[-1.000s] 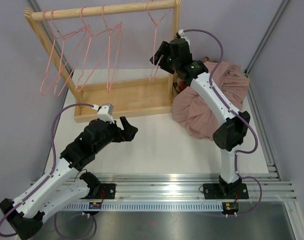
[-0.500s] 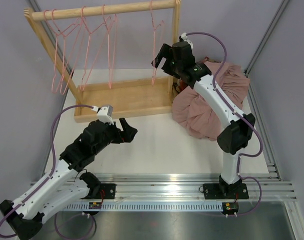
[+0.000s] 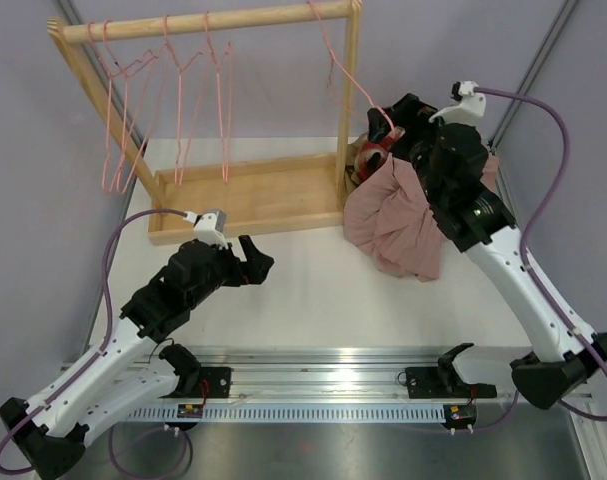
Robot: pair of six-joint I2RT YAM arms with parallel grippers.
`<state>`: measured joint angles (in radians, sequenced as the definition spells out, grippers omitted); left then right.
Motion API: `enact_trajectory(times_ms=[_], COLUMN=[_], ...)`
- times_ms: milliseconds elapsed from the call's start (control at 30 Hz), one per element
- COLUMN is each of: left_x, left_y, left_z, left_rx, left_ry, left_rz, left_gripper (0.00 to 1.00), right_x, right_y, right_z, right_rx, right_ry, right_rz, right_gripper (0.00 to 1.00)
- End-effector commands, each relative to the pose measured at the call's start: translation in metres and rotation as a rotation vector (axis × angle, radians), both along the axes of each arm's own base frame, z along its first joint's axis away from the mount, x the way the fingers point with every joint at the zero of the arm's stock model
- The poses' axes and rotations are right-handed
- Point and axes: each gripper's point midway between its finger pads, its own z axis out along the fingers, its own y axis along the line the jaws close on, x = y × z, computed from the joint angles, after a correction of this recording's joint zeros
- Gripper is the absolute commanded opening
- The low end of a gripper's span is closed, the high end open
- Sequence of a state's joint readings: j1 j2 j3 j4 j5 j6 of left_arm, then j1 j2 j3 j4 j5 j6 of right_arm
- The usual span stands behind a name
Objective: Remove the skirt from the hanger
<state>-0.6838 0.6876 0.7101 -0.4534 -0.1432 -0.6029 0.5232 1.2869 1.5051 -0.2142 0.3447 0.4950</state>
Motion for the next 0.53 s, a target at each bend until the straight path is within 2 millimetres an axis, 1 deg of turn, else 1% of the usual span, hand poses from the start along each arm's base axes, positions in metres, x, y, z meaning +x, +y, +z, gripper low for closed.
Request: enact_trajectory(times_ms=[0,100,200,300,333,367,433,500], left_x=[0.009,0.009,0.010,0.009,0.009,0.009,0.007,0.007], left_y=[-0.004,-0.005,-0.005,-0.005,-0.004,-0.003,-0.002,-0.001], left_z=[0.008,0.007,0.008,0.008,0.008,0.009,0.008,0.009], left_rx=[-0.012,-0.011,-0.010,-0.012,-0.012,-0.012,-0.010,-0.009], left_ry=[-0.045,-0.044,-0.046,-0.045,-0.045,-0.047,-0.046,-0.047], left_rz=[0.006,0.004,0.007,0.006,0.006,0.009,0.010,0.014], left_gripper=[0.99,0.99,0.99,0.99,0.99,0.99,0.99,0.99], right_x=[-0.010,-0.016,-0.013,-0.010,-0.009,-0.004,0.002,0.004], right_y=[-0.033,-0.038,-0.035,-0.028,-0.026,-0.021,-0.015,-0.011], right_z=[0.045,0.048,0.042,0.036,0.038,0.030,0.028,0.024], right_rx=[0.002,-0.024,-0.053,-0.067,-0.064,-0.080,-0.092,-0.096], right_ry=[-0.173,-0.193,-0.186,-0.174,-0.176,-0.147,-0.127,-0.115], right_rz=[-0.123,-0.126,-0.113,-0.088,-0.079,-0.070,-0.053,-0.038], right_gripper=[0.99,0.99,0.99,0.99,1.00,1.00,1.00,1.00])
